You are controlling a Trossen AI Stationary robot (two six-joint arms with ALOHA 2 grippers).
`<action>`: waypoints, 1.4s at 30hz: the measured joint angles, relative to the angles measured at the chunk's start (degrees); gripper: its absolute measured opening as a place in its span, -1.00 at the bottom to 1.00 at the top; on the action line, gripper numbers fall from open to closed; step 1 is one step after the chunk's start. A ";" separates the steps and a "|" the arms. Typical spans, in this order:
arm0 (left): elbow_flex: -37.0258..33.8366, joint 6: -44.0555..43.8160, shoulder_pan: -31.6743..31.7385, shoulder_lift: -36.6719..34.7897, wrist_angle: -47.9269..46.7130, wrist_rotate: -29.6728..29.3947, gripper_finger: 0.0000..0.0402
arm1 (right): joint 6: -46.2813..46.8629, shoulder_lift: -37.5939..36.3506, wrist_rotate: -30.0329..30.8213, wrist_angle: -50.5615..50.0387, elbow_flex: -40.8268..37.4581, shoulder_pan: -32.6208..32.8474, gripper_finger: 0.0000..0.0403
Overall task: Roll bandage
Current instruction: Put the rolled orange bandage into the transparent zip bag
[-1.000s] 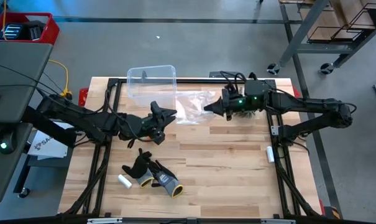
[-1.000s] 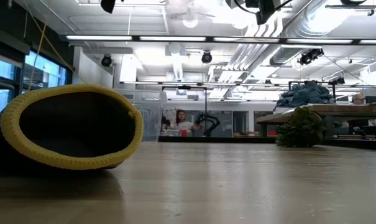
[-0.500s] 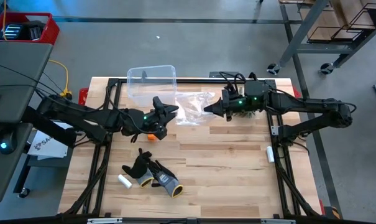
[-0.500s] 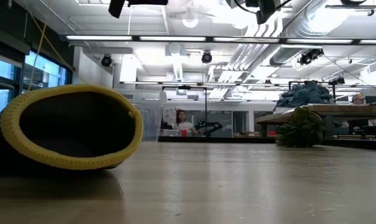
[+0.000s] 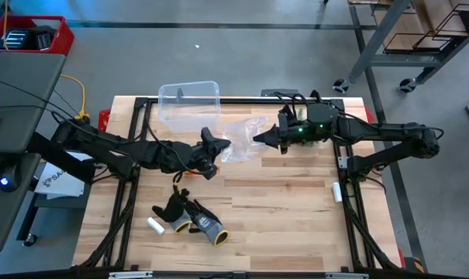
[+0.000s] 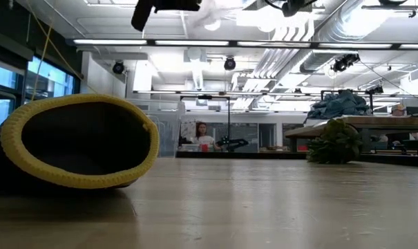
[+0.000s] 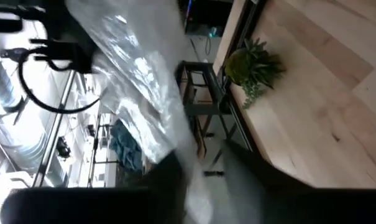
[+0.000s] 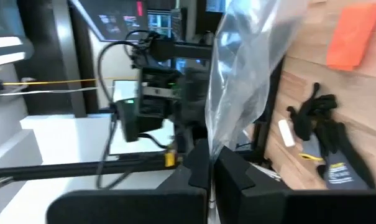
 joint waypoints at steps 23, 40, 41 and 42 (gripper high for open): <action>5.50 -31.92 -4.21 -5.98 -21.17 -8.56 -1.00 | -23.42 -6.75 -7.61 -0.15 0.00 -6.91 -0.08; 26.57 -114.47 13.48 -12.98 -39.54 15.84 -1.00 | -84.30 0.54 14.41 -4.06 8.86 0.12 -0.04; 26.71 -118.31 14.52 -12.96 -39.49 18.73 -1.00 | -88.92 1.59 17.20 -4.18 10.50 0.88 -0.04; 26.73 -121.75 15.43 -12.98 -39.38 21.80 -1.00 | -93.54 2.82 19.59 -4.08 12.38 1.71 -0.04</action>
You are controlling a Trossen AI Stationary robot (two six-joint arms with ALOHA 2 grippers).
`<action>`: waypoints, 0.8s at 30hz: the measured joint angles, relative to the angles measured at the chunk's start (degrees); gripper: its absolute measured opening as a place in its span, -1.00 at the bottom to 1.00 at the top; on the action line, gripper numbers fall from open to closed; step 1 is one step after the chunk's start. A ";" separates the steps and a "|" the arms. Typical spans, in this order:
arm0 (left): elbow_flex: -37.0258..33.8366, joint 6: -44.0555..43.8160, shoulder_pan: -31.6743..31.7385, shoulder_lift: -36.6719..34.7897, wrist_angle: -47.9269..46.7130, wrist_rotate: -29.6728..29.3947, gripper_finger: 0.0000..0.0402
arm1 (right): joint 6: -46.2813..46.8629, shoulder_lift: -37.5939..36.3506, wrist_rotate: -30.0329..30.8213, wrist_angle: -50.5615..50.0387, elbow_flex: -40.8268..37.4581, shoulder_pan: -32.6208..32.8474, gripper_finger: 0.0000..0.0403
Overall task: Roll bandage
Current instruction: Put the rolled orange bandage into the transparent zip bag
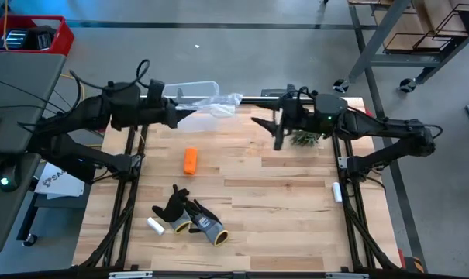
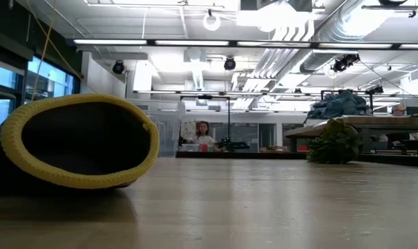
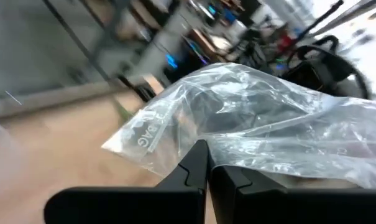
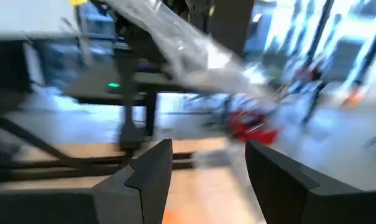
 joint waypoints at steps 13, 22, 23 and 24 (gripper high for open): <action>0.00 -9.83 1.27 0.42 0.41 9.19 -1.00 | -17.82 14.12 7.57 -6.93 21.60 4.86 -0.04; 0.00 -9.88 -1.24 0.41 0.41 11.78 -1.00 | -15.85 15.95 12.14 -9.66 24.54 4.00 -0.04; 0.00 -9.71 -1.62 0.41 0.41 11.83 -1.00 | -14.80 15.88 12.71 -9.75 24.54 3.89 -0.04; 0.00 -9.31 -1.96 0.41 0.37 12.01 -1.00 | -13.63 15.73 12.90 -9.83 24.54 3.86 -0.04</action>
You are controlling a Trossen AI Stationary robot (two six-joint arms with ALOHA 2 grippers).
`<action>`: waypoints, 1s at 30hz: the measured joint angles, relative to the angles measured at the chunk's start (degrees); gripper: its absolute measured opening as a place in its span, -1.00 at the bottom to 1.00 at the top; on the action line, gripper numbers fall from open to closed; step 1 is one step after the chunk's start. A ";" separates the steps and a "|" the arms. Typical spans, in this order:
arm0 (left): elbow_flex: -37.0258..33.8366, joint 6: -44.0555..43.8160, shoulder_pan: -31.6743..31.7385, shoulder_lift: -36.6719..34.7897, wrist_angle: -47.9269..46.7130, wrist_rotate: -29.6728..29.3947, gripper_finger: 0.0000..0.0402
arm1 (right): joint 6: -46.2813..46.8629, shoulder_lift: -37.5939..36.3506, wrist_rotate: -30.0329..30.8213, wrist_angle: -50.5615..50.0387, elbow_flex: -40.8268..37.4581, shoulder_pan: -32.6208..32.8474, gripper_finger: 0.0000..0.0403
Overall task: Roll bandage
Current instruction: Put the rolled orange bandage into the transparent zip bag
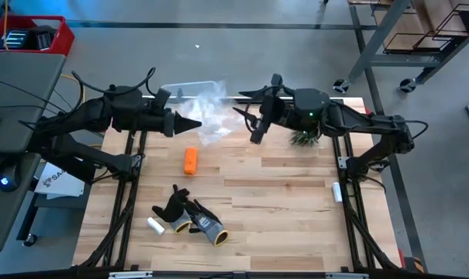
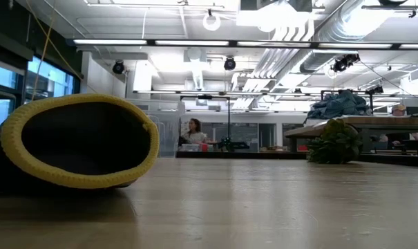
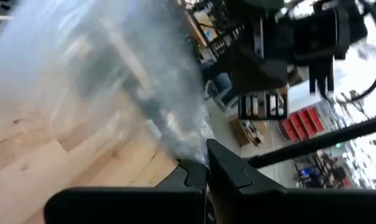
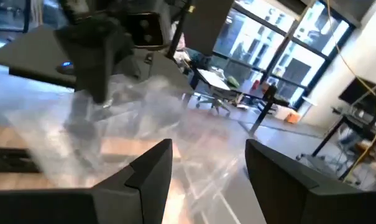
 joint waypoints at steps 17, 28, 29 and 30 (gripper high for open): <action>0.00 43.73 -7.77 0.00 -4.30 -7.25 -1.00 | 42.38 -6.06 -20.81 -9.45 0.00 -8.77 -0.04; 3.85 72.34 -16.47 3.76 -3.77 -10.94 -1.00 | 49.42 -0.64 -40.77 -7.78 -0.09 -14.29 -0.04; 4.86 72.65 -16.92 4.25 -3.50 -10.87 -1.00 | 49.45 0.24 -41.84 -6.45 -0.09 -14.31 -0.04; 5.83 72.87 -17.41 4.73 -3.39 -10.87 -1.00 | 49.47 1.00 -43.41 -4.92 -0.09 -14.31 -0.04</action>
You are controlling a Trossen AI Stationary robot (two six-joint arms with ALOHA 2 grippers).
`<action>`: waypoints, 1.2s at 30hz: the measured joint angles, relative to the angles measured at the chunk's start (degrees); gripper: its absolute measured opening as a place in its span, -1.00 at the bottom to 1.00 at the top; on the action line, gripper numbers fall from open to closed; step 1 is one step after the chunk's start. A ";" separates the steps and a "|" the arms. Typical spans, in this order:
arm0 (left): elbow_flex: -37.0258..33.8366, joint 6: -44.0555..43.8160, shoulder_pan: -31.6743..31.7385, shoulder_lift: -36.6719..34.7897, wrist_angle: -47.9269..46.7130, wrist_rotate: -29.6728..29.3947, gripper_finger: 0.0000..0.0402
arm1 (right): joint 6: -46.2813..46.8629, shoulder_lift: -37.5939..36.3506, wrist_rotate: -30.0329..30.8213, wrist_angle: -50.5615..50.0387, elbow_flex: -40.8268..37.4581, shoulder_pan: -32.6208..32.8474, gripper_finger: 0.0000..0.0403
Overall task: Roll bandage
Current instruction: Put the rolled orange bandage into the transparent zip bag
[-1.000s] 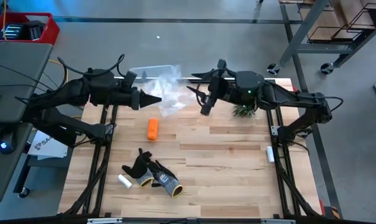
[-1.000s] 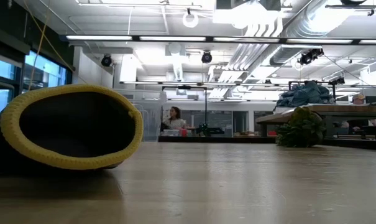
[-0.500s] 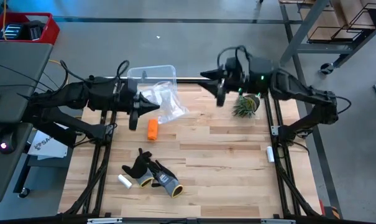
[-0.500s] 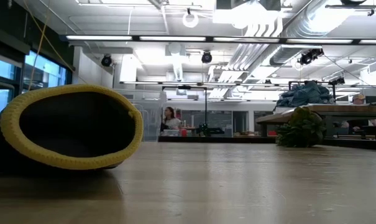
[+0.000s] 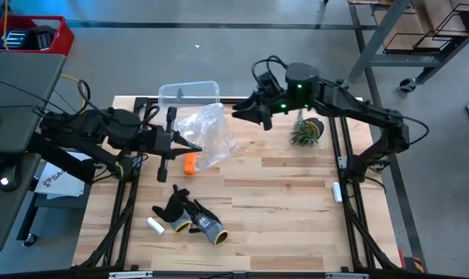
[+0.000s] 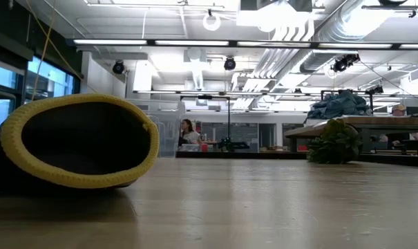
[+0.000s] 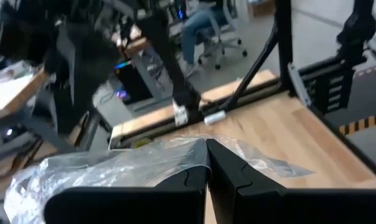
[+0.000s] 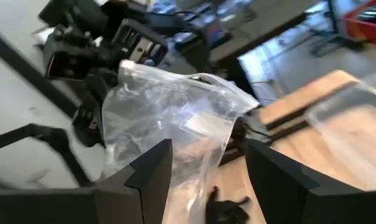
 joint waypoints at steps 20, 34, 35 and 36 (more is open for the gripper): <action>7.05 0.09 -3.88 3.34 -0.83 -3.54 -1.00 | 8.69 7.15 -9.84 19.20 -0.04 2.26 -0.09; 7.03 -5.65 -4.59 2.55 -12.58 -6.81 -1.00 | 3.64 4.39 -8.66 14.76 -0.02 2.52 -0.99; 7.03 -6.73 -4.81 2.50 -14.47 -7.38 -1.00 | 2.01 3.80 -8.66 13.47 -0.02 2.09 -0.99; 7.03 -7.59 -5.05 2.47 -15.90 -8.08 -1.00 | 0.45 3.22 -8.68 11.92 -0.02 1.68 -1.00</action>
